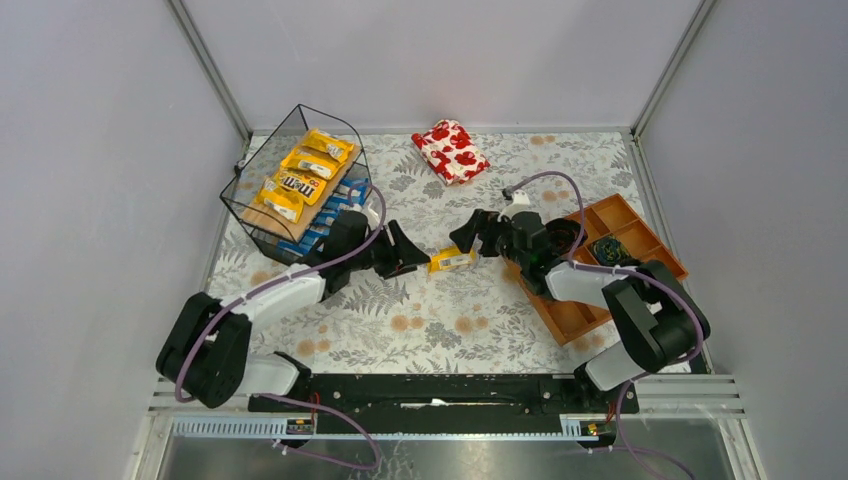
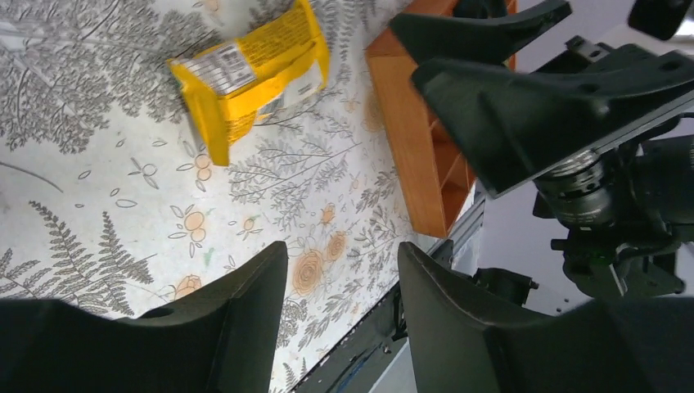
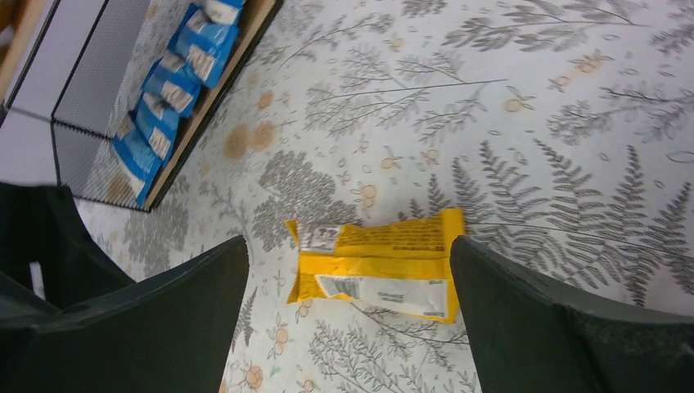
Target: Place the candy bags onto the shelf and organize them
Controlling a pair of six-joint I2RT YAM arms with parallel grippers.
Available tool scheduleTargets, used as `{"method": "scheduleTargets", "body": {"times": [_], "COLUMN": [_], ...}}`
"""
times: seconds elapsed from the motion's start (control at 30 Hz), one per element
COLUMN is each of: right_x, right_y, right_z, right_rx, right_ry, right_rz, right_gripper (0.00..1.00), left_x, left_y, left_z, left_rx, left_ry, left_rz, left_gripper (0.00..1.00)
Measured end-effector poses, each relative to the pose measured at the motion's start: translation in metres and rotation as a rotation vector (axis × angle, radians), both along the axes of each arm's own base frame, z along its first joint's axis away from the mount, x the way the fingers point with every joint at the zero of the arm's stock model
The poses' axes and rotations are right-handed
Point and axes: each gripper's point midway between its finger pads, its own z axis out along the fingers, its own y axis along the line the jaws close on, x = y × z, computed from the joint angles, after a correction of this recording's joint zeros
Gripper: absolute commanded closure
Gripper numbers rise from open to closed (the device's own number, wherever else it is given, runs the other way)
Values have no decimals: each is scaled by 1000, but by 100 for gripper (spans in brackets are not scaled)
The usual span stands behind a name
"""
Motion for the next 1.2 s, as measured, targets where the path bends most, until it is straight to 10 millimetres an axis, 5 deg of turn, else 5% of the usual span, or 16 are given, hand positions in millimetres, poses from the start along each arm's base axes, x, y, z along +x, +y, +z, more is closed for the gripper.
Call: {"method": "scheduleTargets", "body": {"times": [0.13, 0.3, 0.5, 0.7, 1.0, 1.2], "right_x": [11, 7, 14, 13, 12, 15], "right_y": [-14, -12, 0, 8, 13, 12], "right_z": [-16, -41, -39, -36, -66, -67], "right_rx": [34, 47, 65, 83, 118, 135], "right_ry": [74, 170, 192, 198, 331, 356], "right_rz": [-66, -60, -26, 20, -13, -52], "right_gripper": [21, 31, 46, 51, 57, 57], "left_x": [5, 18, 26, 25, 25, 27], "left_y": [-4, -2, -5, -3, -8, -14], "left_z": [-26, -44, -61, -69, -87, -93], "left_rx": [-10, 1, -1, 1, -6, -39], "left_ry": [75, 101, 128, 137, 180, 201], "left_rz": [64, 139, 160, 174, 165, 157], "left_gripper": [49, 49, 51, 48, 44, 42]}}
